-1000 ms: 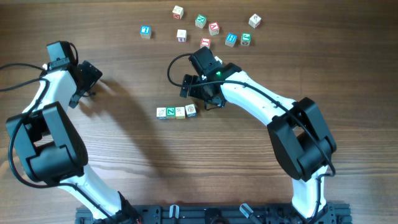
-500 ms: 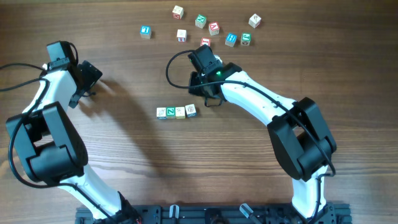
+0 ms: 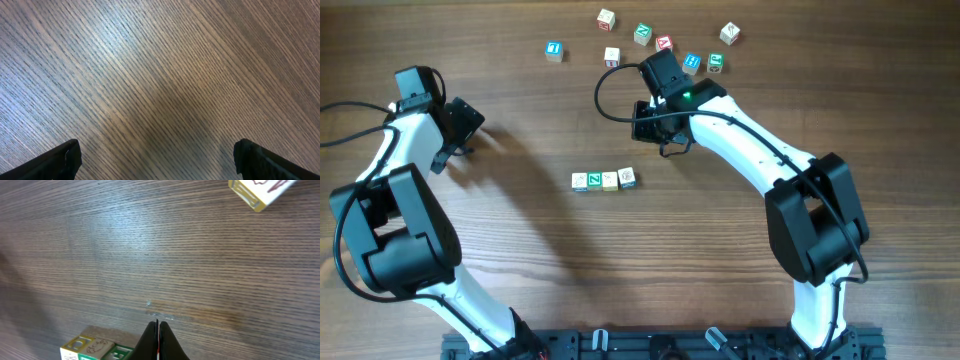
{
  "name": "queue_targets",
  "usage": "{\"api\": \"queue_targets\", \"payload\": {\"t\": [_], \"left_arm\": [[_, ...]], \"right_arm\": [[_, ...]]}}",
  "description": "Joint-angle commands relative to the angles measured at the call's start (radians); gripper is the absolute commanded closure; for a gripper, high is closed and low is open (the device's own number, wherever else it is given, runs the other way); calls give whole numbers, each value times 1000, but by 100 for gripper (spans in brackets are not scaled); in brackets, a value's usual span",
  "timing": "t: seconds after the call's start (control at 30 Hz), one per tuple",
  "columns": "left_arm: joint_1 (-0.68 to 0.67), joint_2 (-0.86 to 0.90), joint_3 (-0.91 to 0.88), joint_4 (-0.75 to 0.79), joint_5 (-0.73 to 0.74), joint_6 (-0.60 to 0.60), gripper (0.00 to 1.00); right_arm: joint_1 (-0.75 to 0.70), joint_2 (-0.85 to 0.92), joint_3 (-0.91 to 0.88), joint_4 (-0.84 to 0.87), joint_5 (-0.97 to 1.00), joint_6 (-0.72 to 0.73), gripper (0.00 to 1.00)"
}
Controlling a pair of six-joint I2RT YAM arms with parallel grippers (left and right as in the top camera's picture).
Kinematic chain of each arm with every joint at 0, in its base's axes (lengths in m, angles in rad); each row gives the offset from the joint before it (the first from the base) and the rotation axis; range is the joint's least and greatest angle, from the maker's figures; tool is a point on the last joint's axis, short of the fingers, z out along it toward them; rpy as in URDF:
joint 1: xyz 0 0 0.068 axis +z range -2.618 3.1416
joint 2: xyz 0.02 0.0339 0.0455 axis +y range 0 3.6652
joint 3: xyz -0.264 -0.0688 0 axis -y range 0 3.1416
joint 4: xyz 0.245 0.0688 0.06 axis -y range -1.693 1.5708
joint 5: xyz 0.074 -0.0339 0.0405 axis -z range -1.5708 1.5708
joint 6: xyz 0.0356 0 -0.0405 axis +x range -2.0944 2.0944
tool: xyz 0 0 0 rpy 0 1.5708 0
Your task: Form a horizontal line
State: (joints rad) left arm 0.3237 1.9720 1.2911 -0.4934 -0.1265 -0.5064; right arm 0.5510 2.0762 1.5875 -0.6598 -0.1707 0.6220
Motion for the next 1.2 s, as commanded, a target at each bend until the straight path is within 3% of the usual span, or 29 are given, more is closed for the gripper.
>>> {"api": "queue_targets", "payload": {"t": [0.0,0.43,1.0,1.17], "left_arm": [[4,3,3,0,-6,5,0],[4,3,3,0,-6,5,0],[4,3,3,0,-6,5,0],[4,3,3,0,-6,5,0]], "right_arm": [[8,26,7,22,25,-19,96],[15,77,7,147,-10,-16,96],[103,77,-41,104,-17,-16,96],[104,77,-41,86,58,14,96]]}}
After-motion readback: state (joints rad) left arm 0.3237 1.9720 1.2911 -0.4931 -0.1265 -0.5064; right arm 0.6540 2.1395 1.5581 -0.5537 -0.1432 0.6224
